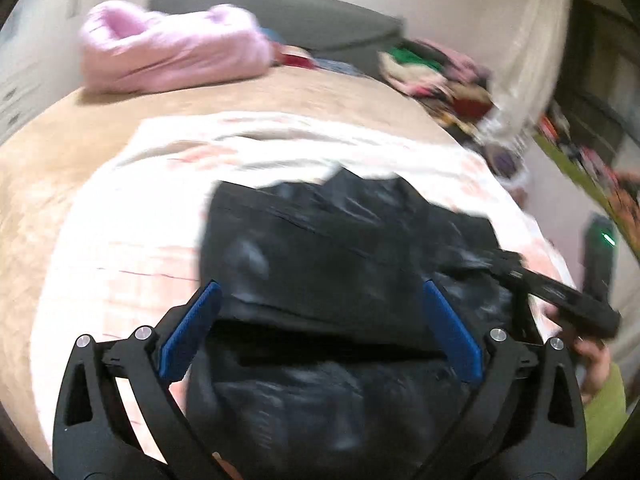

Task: Fold large clothes
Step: 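Grasp the jacket hem with the right tool while the left tool grasps it too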

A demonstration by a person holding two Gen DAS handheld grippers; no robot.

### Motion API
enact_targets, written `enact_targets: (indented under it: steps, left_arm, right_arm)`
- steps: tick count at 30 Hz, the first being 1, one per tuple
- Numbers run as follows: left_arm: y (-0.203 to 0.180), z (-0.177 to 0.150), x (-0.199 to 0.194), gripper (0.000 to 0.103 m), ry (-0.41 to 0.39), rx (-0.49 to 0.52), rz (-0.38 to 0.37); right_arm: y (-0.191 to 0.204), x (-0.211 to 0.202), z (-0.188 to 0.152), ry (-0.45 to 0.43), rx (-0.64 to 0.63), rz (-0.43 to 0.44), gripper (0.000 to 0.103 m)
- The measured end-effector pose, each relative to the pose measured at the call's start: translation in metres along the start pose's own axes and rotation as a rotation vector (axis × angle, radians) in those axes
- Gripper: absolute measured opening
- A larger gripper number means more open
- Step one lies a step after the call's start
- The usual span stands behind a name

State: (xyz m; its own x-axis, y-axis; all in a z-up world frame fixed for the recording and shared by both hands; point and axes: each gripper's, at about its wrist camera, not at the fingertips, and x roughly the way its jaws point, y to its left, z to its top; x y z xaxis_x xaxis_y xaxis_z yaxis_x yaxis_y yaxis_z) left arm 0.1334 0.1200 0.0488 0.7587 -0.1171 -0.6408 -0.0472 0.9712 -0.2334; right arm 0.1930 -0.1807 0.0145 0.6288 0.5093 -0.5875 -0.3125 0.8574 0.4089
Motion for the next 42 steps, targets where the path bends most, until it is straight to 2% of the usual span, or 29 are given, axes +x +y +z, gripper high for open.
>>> enact_targets:
  steps: [5,7,11,13,18,19,26,29,30,32,34,35,36,39,42]
  left_arm:
    - [0.031,0.028,0.001,0.093,-0.036,-0.081,0.032]
    - [0.036,0.036,0.011,0.093,-0.034,-0.104,0.044]
    - [0.034,0.042,0.043,0.090,0.001,-0.114,-0.006]
    - [0.033,0.039,0.060,0.063,0.028,-0.111,-0.020]
    - [0.026,0.031,0.088,0.025,0.086,-0.065,-0.063]
    - [0.023,0.028,0.091,0.021,0.096,-0.051,-0.065]
    - [0.006,0.005,0.127,0.021,0.219,0.017,-0.044]
    - [0.007,-0.003,0.137,0.021,0.242,0.023,-0.045]
    - [0.008,-0.004,0.138,0.021,0.244,0.020,-0.048]
    - [0.010,-0.004,0.139,0.021,0.244,0.016,-0.053]
    - [0.011,-0.004,0.139,0.021,0.245,0.014,-0.057]
    - [0.011,-0.004,0.139,0.021,0.244,0.012,-0.058]
    - [0.011,-0.004,0.139,0.021,0.242,0.011,-0.059]
    - [0.012,-0.005,0.137,0.021,0.231,0.007,-0.058]
    - [0.010,-0.005,0.136,0.021,0.227,0.018,-0.050]
  right_arm:
    - [0.025,-0.031,0.042,-0.078,-0.203,-0.047,0.011]
    - [0.025,-0.035,0.049,-0.085,-0.235,-0.065,0.011]
    - [0.012,-0.029,0.045,-0.061,-0.251,-0.126,0.011]
    - [0.002,-0.025,0.040,-0.047,-0.232,-0.143,0.011]
    - [-0.005,-0.021,0.032,-0.043,-0.216,-0.164,0.011]
    - [-0.005,-0.021,0.031,-0.045,-0.222,-0.172,0.011]
    - [-0.001,-0.012,0.031,-0.035,-0.274,-0.253,0.013]
    - [-0.003,-0.001,0.029,0.002,-0.284,-0.301,0.017]
    - [-0.005,0.003,0.027,0.015,-0.282,-0.318,0.023]
    - [-0.012,0.009,0.024,0.047,-0.266,-0.355,0.024]
    - [-0.020,0.010,0.022,0.057,-0.221,-0.337,0.028]
    - [-0.026,0.008,0.021,0.055,-0.180,-0.337,0.037]
    - [-0.030,0.005,0.019,0.040,-0.150,-0.351,0.041]
    - [-0.039,-0.013,0.013,-0.054,-0.068,-0.390,0.044]
    - [-0.032,-0.015,0.017,-0.095,-0.039,-0.317,0.043]
